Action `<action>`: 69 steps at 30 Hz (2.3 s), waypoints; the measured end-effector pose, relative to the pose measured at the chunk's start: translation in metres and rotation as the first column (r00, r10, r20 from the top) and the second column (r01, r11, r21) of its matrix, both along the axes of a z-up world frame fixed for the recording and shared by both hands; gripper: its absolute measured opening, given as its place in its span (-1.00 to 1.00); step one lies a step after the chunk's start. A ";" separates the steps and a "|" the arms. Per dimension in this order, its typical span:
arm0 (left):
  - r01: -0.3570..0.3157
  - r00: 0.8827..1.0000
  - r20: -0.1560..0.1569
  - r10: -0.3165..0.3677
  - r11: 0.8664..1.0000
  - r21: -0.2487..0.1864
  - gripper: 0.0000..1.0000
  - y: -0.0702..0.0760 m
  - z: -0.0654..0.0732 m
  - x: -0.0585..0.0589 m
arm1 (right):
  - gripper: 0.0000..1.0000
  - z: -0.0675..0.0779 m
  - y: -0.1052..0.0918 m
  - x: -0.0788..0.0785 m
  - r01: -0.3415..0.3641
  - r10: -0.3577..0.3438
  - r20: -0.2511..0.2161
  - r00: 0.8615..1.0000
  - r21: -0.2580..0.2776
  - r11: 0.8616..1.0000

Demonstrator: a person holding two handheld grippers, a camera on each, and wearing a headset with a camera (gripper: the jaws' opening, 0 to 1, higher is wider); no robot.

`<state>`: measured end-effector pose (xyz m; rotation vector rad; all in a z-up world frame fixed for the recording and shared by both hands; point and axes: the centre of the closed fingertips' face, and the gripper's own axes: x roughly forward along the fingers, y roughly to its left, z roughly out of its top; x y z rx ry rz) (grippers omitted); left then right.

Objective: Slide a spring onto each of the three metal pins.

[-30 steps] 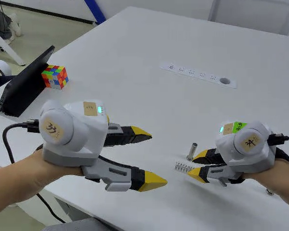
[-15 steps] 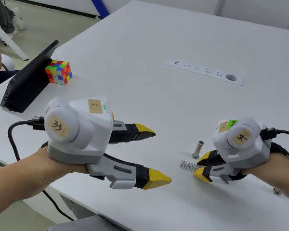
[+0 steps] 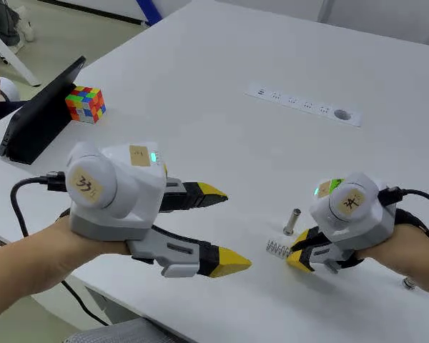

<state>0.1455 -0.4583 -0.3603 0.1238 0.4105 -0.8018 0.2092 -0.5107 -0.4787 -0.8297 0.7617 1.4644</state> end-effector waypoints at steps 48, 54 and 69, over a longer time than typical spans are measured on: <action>0.229 0.973 0.006 -0.230 0.973 0.030 -0.72 -0.086 0.009 -0.006 | -0.79 0.117 -0.029 -0.073 -0.232 0.222 0.071 0.972 0.223 0.947; 0.253 0.967 0.010 -0.254 0.966 0.044 -0.77 -0.088 0.009 -0.010 | -0.79 0.118 -0.029 -0.075 -0.244 0.234 0.071 0.970 0.228 0.943; 0.298 0.954 0.028 -0.299 0.953 0.045 -0.80 -0.093 0.016 -0.018 | -0.70 0.119 -0.032 -0.077 -0.256 0.251 0.054 0.967 0.266 0.930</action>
